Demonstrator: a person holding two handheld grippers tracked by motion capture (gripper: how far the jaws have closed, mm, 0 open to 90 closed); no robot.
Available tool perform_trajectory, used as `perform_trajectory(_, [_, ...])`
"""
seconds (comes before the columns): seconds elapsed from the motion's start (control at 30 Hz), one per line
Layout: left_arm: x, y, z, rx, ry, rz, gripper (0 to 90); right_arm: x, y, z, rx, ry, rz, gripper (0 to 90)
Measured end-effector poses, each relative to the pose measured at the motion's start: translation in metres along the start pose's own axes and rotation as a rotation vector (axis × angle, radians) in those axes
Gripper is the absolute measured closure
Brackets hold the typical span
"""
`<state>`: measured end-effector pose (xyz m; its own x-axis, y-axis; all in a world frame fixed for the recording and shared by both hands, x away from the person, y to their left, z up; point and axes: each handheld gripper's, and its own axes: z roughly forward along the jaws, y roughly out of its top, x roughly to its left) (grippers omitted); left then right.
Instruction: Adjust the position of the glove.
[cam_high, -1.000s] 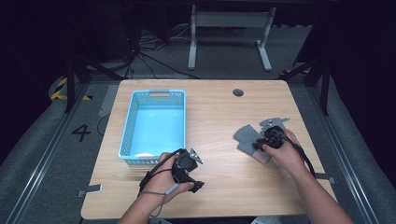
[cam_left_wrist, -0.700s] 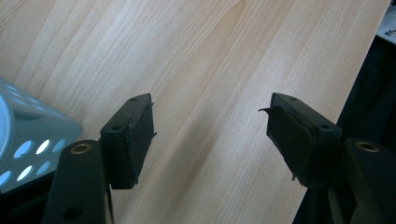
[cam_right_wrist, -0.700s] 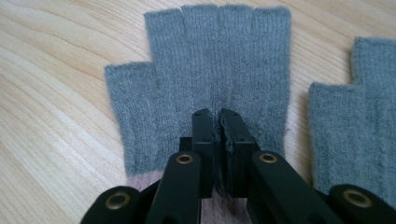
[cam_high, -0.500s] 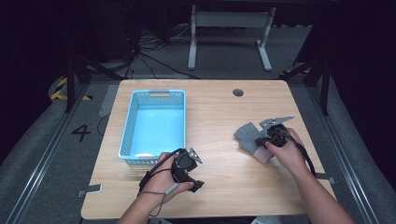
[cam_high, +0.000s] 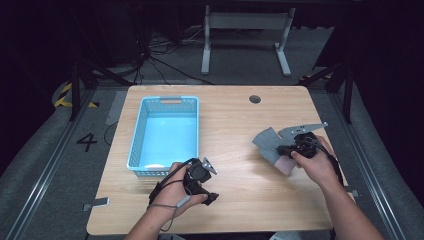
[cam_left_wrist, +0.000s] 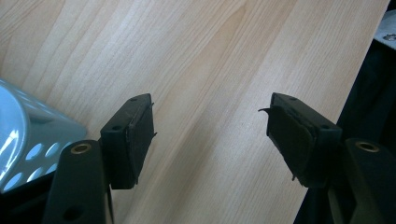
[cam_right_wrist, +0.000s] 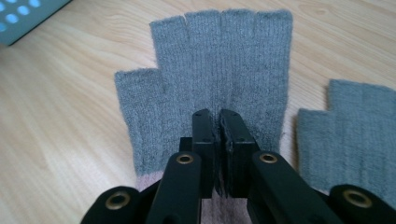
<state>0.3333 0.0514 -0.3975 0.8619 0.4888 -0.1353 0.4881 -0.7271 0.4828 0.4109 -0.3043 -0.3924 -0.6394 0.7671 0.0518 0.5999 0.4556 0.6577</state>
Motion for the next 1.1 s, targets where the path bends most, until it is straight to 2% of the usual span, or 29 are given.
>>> perform_trajectory(0.1, [0.000,0.001,-0.001,-0.004,-0.001,0.002,32.7,0.004,0.001,-0.002,0.009,0.023,-0.018,85.7])
perform_trajectory(0.13, [0.001,0.002,-0.002,-0.004,0.001,0.008,32.7,0.008,0.002,-0.003,0.011,0.048,-0.035,85.7])
perform_trajectory(0.33, [0.002,0.007,-0.003,-0.013,0.002,0.011,32.7,0.028,0.002,-0.006,0.020,0.105,-0.112,85.6])
perform_trajectory(0.4, [0.002,0.007,-0.004,-0.016,0.003,0.012,32.7,0.035,0.002,-0.005,0.026,0.121,-0.145,85.5])
perform_trajectory(0.43, [0.002,0.007,-0.004,-0.016,0.003,0.012,32.7,0.035,0.002,-0.005,0.026,0.121,-0.145,85.5])
perform_trajectory(0.47, [0.003,0.007,-0.004,-0.017,0.004,0.014,32.7,0.041,0.003,-0.005,0.031,0.134,-0.177,85.6])
perform_trajectory(0.53, [0.003,0.007,-0.005,-0.017,0.003,0.012,32.7,0.044,0.003,-0.004,0.035,0.140,-0.187,85.5])
perform_trajectory(0.57, [0.003,0.007,-0.005,-0.019,0.003,0.010,32.7,0.049,0.004,-0.002,0.042,0.156,-0.216,85.5])
perform_trajectory(0.67, [0.003,0.007,-0.006,-0.022,0.008,0.006,32.7,0.053,0.004,0.000,0.051,0.173,-0.233,85.5])
perform_trajectory(0.77, [0.003,0.007,-0.006,-0.028,0.010,0.005,32.7,0.060,0.003,0.008,0.069,0.208,-0.274,85.5])
perform_trajectory(0.83, [0.003,0.007,-0.006,-0.032,0.008,0.004,32.7,0.063,0.002,0.010,0.080,0.216,-0.275,85.5])
perform_trajectory(0.87, [0.003,0.007,-0.005,-0.047,-0.007,0.002,32.8,0.066,0.001,0.014,0.088,0.226,-0.290,85.5])
perform_trajectory(1.1, [0.002,0.007,-0.004,-0.087,-0.010,0.016,32.1,0.075,-0.004,0.034,0.121,0.276,-0.339,85.3])
